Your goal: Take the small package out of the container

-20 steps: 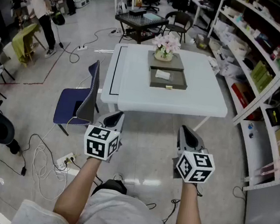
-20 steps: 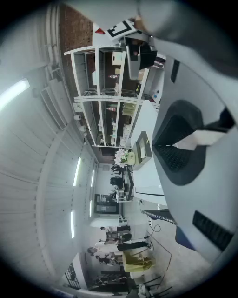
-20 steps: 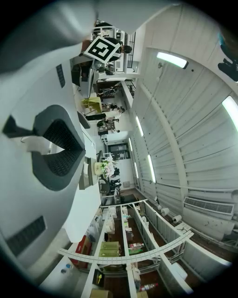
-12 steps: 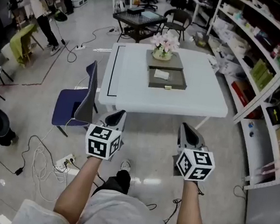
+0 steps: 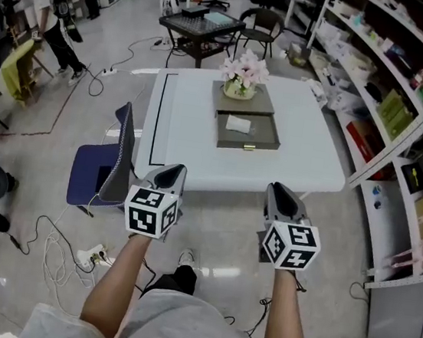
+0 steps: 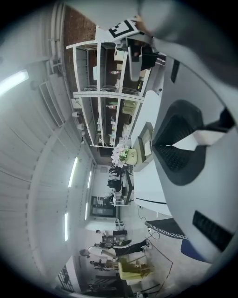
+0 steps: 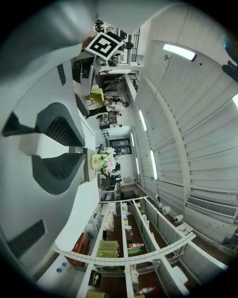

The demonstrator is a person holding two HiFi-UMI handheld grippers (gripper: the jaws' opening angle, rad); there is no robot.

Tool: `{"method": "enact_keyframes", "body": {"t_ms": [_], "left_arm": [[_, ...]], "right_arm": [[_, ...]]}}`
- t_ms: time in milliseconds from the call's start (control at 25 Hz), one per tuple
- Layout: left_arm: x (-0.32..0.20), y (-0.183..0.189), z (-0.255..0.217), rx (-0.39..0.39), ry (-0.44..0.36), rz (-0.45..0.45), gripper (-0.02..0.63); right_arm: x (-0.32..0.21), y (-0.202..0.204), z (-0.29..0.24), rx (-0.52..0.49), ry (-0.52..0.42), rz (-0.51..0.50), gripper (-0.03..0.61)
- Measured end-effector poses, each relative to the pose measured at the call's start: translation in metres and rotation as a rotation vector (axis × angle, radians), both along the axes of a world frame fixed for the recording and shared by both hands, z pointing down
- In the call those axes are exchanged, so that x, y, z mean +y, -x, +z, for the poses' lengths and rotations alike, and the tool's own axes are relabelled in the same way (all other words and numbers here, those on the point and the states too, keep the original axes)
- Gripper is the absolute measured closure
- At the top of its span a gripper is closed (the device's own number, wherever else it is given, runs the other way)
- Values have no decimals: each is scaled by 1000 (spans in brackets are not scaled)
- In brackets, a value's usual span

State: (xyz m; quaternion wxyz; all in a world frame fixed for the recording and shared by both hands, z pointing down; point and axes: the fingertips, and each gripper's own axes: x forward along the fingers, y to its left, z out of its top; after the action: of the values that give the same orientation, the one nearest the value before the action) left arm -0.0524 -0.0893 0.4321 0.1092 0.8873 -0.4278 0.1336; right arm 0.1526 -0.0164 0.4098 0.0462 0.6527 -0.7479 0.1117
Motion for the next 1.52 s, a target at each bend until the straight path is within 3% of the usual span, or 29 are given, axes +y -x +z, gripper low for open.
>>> {"method": "enact_keyframes", "body": {"t_ms": [560,1040,1520], "left_arm": [[-116,-11,7,13,48,52,607],[-175,-27,13,13,63,126,607],[-195,-45,20,-22,56,183,607]], "right_arm": [[-113,-8,8,25,81,7,442],[-174,0,12,85,137,-13,399],[-208,7,45,217,269,-207,394]]}}
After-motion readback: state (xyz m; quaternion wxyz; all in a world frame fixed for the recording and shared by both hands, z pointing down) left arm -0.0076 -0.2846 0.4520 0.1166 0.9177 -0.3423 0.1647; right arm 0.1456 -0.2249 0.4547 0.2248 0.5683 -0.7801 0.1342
